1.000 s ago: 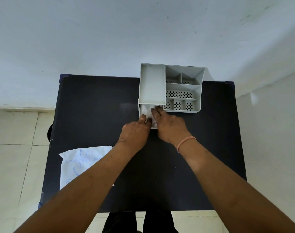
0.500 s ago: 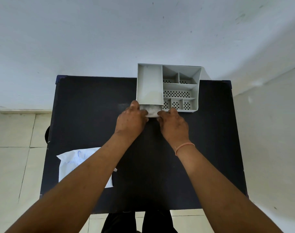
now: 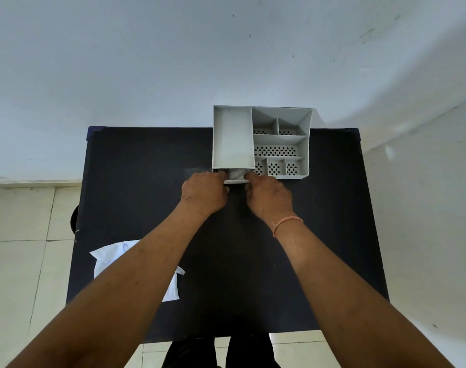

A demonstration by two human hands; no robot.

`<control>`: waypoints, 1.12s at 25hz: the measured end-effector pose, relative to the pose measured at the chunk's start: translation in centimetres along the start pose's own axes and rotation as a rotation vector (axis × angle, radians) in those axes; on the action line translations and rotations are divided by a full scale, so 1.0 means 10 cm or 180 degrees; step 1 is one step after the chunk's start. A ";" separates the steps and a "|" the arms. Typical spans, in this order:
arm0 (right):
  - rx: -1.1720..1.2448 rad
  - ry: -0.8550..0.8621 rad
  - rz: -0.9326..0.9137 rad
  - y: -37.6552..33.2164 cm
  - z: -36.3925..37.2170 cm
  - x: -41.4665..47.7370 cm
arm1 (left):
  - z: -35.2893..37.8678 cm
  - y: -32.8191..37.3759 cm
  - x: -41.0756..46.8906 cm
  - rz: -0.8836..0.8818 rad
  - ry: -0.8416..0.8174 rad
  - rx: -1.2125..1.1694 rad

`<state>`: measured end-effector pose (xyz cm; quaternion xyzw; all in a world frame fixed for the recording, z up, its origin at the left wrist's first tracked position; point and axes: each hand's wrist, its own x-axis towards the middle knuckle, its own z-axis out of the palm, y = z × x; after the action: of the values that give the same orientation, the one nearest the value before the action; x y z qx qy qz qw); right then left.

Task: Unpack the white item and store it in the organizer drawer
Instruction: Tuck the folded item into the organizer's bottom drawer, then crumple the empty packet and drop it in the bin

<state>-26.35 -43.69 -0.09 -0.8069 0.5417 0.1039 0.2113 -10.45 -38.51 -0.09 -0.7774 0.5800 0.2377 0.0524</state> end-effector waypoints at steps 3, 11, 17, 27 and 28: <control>0.0573 0.0453 0.0028 -0.02 0.00 -0.03 | 0.03 -0.05 -0.13 0.0047 0.0772 -0.0780; 0.4506 0.0205 0.1774 -0.20 -0.05 0.03 | -0.06 0.07 -0.19 -0.1496 0.0413 -0.4554; 0.5681 0.0078 0.2013 -0.25 -0.20 0.04 | -0.18 0.03 -0.22 -0.1579 0.0248 -0.4744; 0.4215 -0.0830 0.1194 -0.70 0.12 -0.49 | 0.16 -0.75 -0.97 -0.2040 0.0400 -0.3942; 0.3961 -0.0908 0.1027 -0.83 0.19 -0.54 | 0.22 -0.86 -1.11 -0.2122 0.0446 -0.3818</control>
<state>-20.75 -35.63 2.23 -0.4211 0.5815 -0.0925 0.6899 -5.53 -25.22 1.06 -0.8225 0.0802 0.4379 -0.3541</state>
